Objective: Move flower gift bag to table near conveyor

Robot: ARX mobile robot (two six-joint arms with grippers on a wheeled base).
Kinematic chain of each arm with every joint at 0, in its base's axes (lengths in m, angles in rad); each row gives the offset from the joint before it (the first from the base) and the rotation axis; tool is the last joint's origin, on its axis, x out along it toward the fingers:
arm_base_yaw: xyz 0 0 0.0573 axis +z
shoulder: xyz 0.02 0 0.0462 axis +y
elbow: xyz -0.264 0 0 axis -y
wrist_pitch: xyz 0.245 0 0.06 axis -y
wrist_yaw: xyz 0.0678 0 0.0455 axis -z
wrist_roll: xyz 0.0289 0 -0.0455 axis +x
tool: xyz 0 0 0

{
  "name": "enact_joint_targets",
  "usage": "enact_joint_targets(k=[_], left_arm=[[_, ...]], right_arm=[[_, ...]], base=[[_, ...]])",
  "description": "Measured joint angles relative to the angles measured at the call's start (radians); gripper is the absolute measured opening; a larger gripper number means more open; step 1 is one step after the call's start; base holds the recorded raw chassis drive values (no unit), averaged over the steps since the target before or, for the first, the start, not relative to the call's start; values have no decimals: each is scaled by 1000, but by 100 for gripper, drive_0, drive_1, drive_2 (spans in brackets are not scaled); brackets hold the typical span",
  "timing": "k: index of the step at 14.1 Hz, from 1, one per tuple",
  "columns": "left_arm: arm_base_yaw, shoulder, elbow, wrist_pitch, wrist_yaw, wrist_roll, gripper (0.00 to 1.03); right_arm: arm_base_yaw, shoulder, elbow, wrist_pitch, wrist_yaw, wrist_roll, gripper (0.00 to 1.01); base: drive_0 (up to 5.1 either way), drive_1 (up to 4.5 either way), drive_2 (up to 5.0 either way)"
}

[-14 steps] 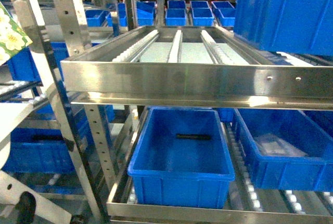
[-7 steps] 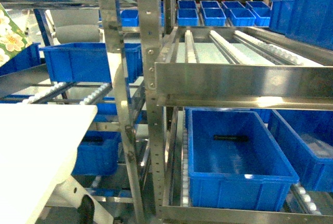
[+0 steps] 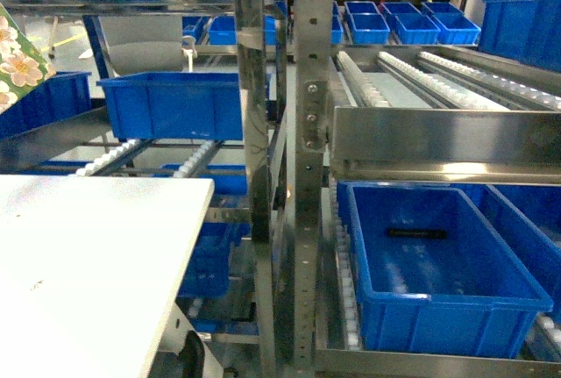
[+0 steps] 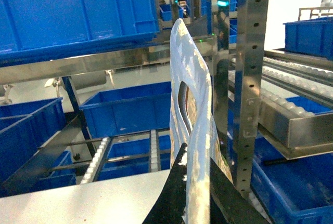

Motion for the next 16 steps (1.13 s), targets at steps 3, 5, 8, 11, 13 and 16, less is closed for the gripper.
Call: enact_joint_targets(k=[3, 5, 8, 11, 13, 16], left_arm=[[0, 0, 0, 0, 0, 0, 2], [0, -1, 0, 0, 0, 0, 2], [0, 0, 0, 0, 0, 0, 2], [0, 0, 0, 2, 0, 0, 2], [0, 0, 0, 0, 0, 0, 2], [0, 0, 0, 0, 0, 0, 2]], right_arm=[[0, 0, 0, 2, 0, 0, 2], [0, 0, 0, 0, 0, 0, 2], [0, 0, 0, -1, 0, 0, 2], [0, 0, 0, 0, 0, 0, 2], [0, 0, 0, 1, 0, 0, 2], [0, 0, 0, 2, 0, 0, 2]], base=[[-493, 247, 247], [-493, 247, 247], [-493, 247, 247], [-496, 244, 244], [-503, 238, 238], [-505, 236, 236]])
